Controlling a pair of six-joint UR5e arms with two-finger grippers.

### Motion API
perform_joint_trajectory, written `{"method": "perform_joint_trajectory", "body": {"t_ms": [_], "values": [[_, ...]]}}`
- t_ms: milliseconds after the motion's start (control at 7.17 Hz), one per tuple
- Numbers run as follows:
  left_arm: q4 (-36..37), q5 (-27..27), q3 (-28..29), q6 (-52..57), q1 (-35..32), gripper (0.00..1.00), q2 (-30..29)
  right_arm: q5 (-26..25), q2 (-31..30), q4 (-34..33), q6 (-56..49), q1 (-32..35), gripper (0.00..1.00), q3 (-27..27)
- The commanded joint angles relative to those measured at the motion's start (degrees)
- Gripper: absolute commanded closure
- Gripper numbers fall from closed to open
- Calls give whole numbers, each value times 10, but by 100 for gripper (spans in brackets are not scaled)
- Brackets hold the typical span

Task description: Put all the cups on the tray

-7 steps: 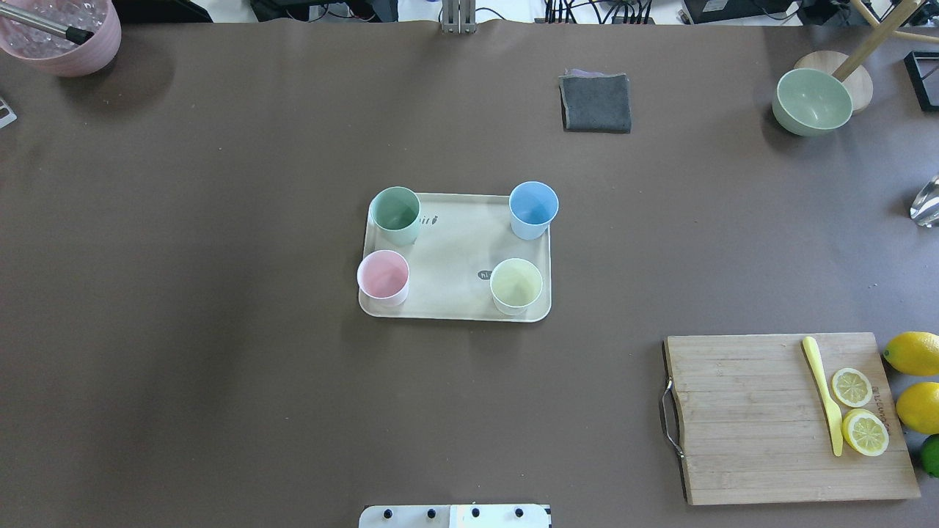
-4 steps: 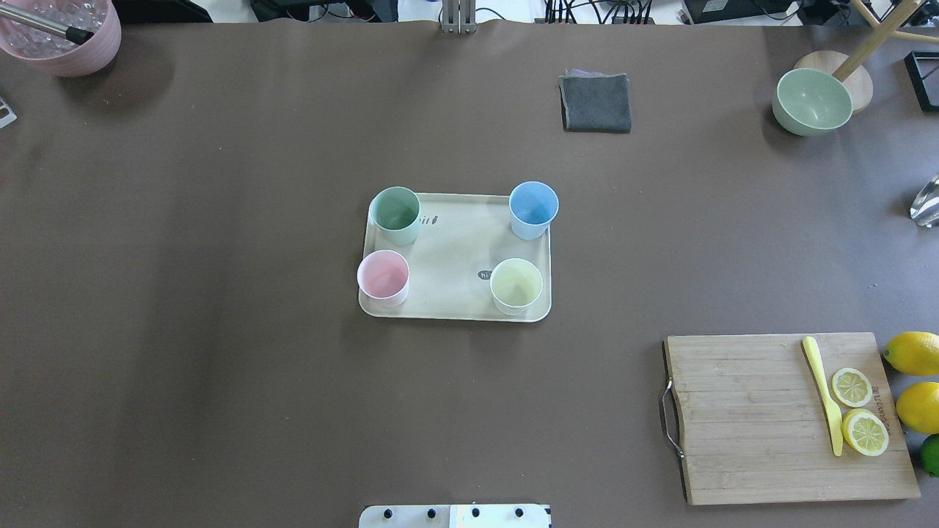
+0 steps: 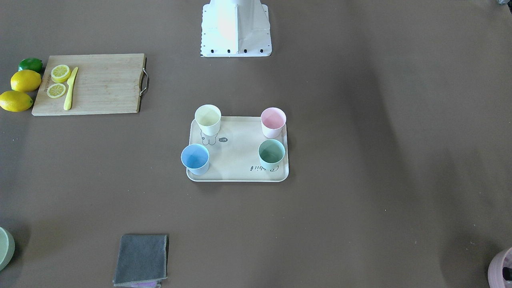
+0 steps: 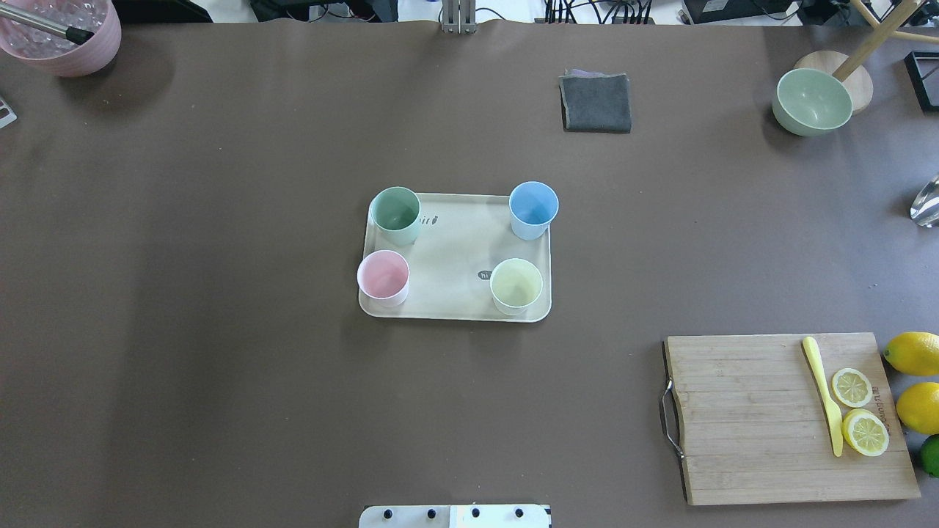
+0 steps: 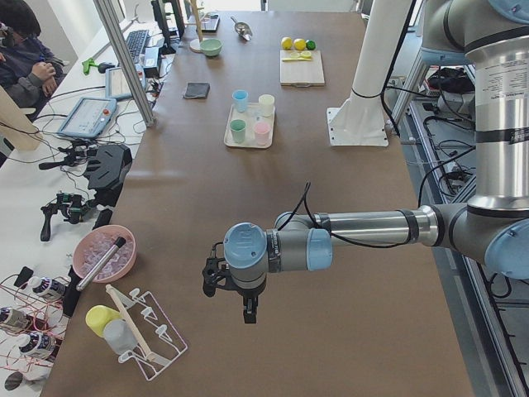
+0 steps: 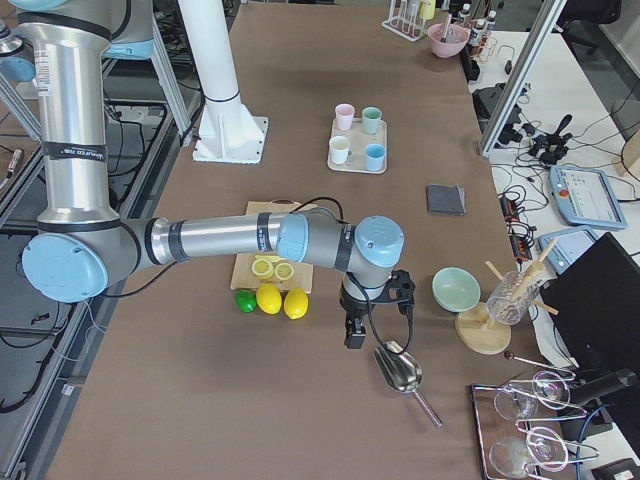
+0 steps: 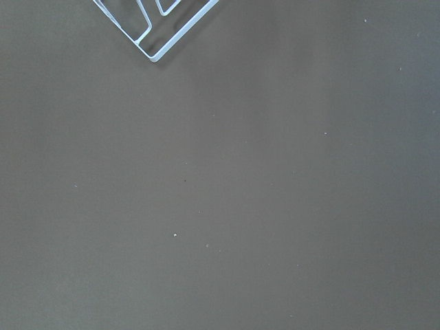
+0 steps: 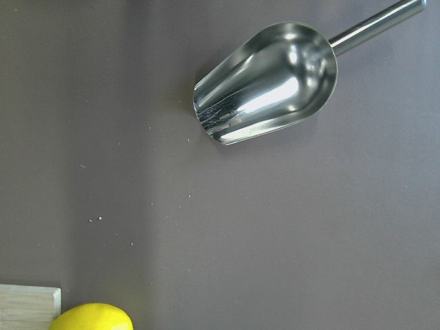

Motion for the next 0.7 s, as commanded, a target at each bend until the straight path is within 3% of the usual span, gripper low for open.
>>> {"method": "perform_joint_trajectory", "body": {"t_ms": [0,558], "values": [[-10,0,-1,3,-1,2,-1,0,-5,1,-1,1,0,1],[-39,0,-3,2,-1,2,0,2,-5,1,-1,1,0,1]]}}
